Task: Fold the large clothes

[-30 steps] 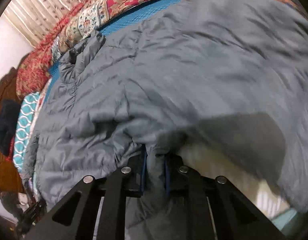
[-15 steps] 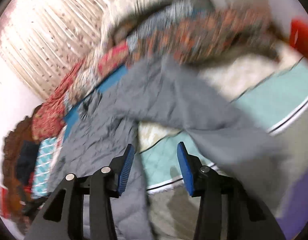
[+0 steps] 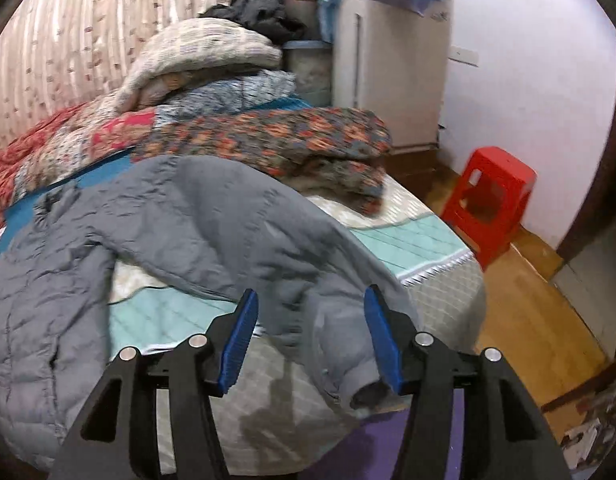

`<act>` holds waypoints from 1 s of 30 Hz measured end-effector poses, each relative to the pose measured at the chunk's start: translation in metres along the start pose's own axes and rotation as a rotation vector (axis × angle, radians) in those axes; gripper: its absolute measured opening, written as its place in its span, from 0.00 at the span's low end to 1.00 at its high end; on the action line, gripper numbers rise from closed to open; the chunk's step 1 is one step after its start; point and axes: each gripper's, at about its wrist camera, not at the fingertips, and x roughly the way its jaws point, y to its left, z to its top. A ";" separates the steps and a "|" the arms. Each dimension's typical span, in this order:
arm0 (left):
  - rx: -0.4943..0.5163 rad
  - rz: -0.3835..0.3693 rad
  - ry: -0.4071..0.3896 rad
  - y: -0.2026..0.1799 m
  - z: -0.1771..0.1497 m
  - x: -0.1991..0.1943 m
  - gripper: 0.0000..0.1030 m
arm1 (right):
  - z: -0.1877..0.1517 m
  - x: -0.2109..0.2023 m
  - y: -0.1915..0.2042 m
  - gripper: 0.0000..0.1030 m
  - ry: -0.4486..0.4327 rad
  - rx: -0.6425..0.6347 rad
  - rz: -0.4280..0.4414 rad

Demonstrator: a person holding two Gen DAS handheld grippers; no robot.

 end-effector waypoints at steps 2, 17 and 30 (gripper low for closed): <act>0.017 -0.066 0.065 -0.018 -0.005 0.011 0.17 | -0.006 0.007 -0.021 0.70 0.018 0.045 -0.021; 0.084 -0.154 0.424 -0.110 -0.071 0.082 0.19 | -0.071 0.037 -0.133 0.69 0.090 0.686 0.332; 0.040 -0.106 0.232 -0.084 -0.030 0.060 0.43 | 0.010 0.000 -0.038 1.04 0.021 0.438 0.565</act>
